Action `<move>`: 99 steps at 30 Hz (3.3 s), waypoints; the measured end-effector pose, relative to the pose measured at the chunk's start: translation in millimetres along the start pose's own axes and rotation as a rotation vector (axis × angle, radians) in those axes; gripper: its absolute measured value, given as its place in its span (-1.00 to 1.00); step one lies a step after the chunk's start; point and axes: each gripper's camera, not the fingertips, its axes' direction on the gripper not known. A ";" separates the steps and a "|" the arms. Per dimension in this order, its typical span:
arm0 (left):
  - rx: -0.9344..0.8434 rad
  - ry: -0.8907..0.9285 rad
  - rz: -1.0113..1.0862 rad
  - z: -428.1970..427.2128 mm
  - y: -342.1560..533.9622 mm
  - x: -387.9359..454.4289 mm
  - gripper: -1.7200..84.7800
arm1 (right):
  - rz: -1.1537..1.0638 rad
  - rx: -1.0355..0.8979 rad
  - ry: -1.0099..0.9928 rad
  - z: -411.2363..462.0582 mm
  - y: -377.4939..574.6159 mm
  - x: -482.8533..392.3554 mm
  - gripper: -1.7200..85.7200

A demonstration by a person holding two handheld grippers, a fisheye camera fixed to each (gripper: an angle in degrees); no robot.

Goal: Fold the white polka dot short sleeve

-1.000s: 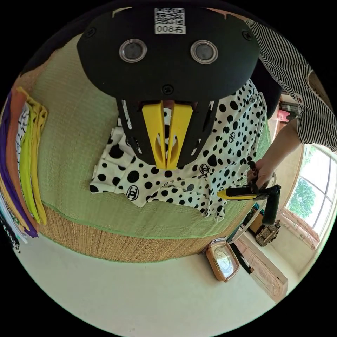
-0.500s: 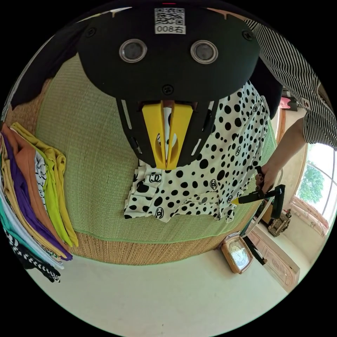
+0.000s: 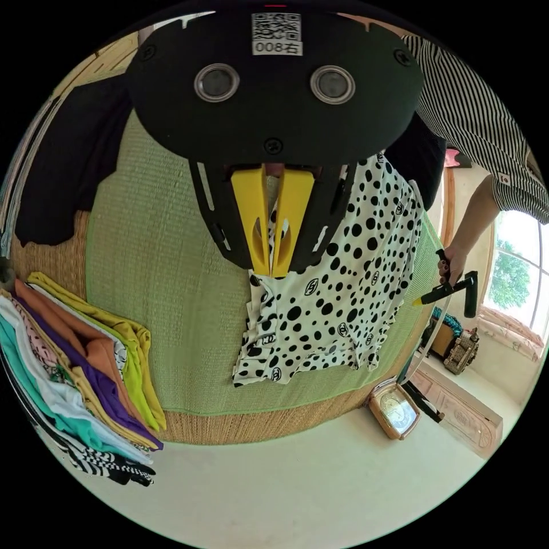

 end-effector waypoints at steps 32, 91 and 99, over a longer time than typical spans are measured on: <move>-0.090 0.249 -0.244 -12.7 196.9 -114.1 -0.79 | 0.241 -0.142 -0.080 15.7 34.3 58.1 -0.89; -0.232 0.226 -0.252 -11.6 427.7 -129.3 -0.84 | 0.167 -0.304 0.072 58.1 152.0 -33.7 -0.96; -0.257 0.266 -0.253 1.6 438.1 -122.5 -0.76 | 0.210 -0.266 0.065 52.4 168.7 -26.7 -0.91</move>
